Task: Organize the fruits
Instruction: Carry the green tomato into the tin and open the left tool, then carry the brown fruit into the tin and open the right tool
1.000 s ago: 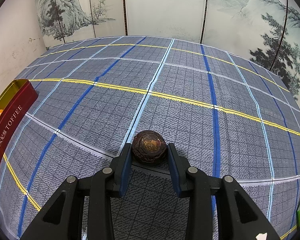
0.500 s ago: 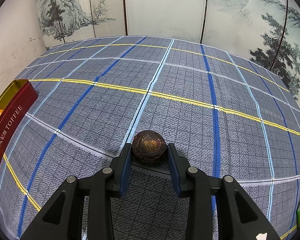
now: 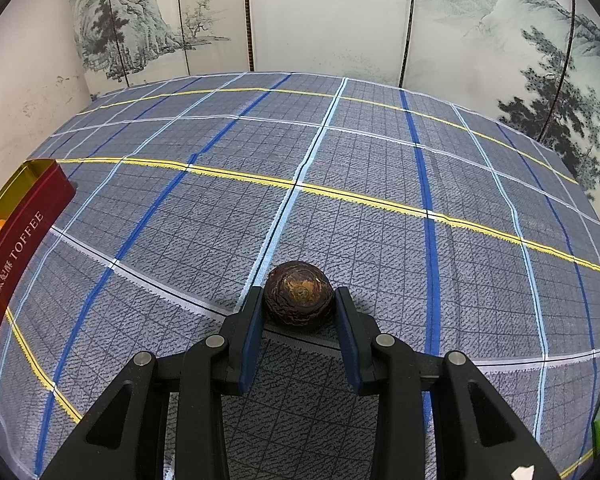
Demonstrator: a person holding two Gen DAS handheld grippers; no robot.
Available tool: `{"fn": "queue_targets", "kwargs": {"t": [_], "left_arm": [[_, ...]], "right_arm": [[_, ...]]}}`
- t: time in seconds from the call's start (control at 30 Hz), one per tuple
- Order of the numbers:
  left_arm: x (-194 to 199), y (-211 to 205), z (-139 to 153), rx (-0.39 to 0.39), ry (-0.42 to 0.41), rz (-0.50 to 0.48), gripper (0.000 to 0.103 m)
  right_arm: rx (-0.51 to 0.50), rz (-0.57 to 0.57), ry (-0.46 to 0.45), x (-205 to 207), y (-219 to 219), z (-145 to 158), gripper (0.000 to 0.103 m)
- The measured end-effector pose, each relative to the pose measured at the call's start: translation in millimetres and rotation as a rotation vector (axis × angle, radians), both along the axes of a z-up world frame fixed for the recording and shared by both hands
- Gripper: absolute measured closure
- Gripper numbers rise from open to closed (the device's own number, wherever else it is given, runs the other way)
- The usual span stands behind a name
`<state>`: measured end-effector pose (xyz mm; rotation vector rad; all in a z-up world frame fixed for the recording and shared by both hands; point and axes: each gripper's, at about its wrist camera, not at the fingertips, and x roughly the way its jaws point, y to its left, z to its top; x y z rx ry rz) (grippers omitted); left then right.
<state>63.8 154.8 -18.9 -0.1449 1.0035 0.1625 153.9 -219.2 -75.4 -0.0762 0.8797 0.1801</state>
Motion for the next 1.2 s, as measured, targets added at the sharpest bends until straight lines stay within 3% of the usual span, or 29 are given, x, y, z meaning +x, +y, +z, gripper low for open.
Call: {"fn": "queue_targets", "kwargs": {"t": [0.77, 1.2], "left_arm": [[-22.5, 7.5, 13.2, 0.010, -0.053, 0.006, 0.048], [-36.7, 24.1, 17.4, 0.001, -0.063, 0.066, 0.043]], "right_arm": [[-0.014, 0.009, 0.008, -18.1, 16.3, 8.2, 0.072], [0.008, 0.129, -0.035, -41.3, 68.4, 39.9, 0.072]]}}
